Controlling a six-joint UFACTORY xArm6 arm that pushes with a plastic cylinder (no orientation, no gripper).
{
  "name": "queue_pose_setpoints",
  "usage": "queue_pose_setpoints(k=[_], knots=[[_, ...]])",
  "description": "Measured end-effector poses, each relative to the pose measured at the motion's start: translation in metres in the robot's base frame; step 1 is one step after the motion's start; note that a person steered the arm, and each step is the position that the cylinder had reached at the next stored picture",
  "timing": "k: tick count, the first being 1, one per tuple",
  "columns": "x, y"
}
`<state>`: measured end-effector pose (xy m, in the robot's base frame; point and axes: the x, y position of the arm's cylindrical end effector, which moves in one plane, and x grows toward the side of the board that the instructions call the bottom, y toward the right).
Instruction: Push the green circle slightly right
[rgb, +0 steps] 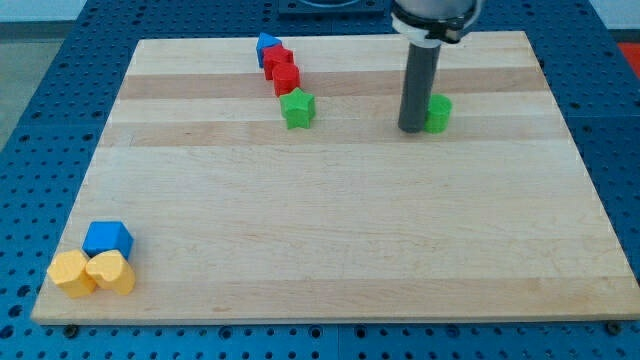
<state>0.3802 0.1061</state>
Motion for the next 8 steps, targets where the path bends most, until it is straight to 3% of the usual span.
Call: queue_pose_setpoints(k=[8], knots=[[0.006, 0.005]])
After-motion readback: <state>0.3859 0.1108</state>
